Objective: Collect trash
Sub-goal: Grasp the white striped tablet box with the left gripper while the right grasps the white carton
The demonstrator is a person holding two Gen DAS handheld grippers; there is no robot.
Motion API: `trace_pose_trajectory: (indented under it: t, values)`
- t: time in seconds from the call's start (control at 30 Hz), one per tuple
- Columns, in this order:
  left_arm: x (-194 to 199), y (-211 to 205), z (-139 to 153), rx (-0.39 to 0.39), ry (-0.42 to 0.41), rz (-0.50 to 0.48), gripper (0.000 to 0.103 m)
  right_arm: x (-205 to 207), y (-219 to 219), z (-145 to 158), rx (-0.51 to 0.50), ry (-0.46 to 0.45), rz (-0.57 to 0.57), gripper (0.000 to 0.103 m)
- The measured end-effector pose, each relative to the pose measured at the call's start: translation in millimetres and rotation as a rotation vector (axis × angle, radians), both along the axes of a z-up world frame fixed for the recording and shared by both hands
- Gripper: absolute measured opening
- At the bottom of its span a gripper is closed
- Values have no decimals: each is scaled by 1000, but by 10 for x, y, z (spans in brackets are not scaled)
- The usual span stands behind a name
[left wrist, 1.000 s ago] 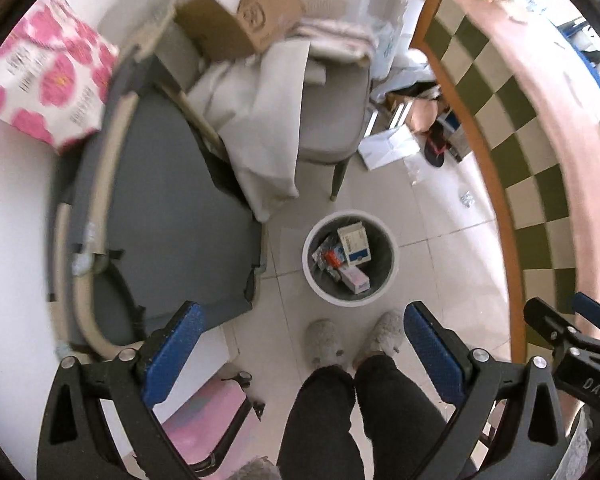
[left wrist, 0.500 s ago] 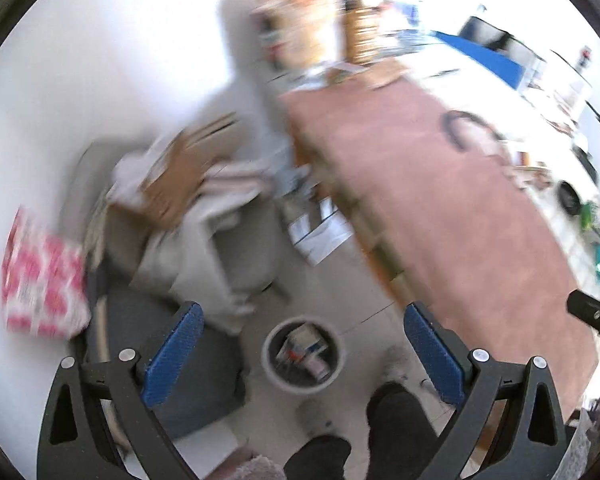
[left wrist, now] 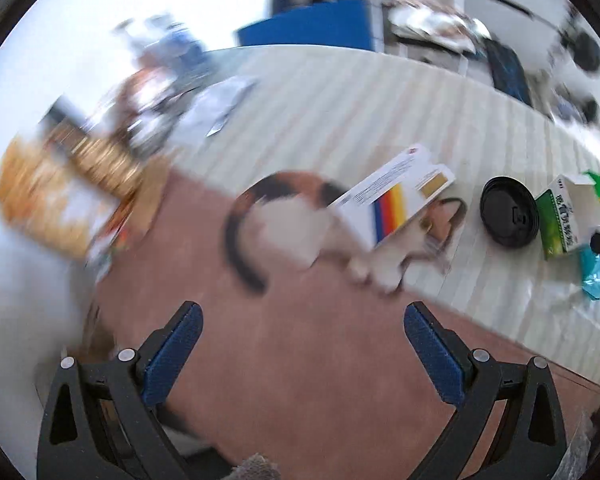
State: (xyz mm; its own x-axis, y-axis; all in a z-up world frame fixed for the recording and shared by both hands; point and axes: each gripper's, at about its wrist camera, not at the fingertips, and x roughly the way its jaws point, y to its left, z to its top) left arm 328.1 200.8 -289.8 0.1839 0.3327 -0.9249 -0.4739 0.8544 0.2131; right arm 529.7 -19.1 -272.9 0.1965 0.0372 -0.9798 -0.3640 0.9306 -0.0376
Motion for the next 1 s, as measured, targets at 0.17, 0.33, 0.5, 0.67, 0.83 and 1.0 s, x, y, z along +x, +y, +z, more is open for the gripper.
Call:
trace_pose_trajectory:
  t: [0.17,0.33,0.5,0.67,0.83,1.0]
  values:
    - [863,62,-547,-3,135,-207,103,486,130,-436,-57,60,-11,101]
    - [1304,150,-998,-41,261,-347,103,690,176,-667,-55,110,-24,101]
    - [1525,143,-1191,-143,292,-461,103,786,187,-692,-43,105,-46,101]
    - [1600,33,-1297,-244,325,-541,102,816,219,-663,-29,115,-45,96]
    - [1595,57,-1319,-292,295,-548,93,856,270,-684,-44,124,-25,92]
    - [1478,137,-1215,-314,249,-484,74,796,289,-638,-35,110,-16,77]
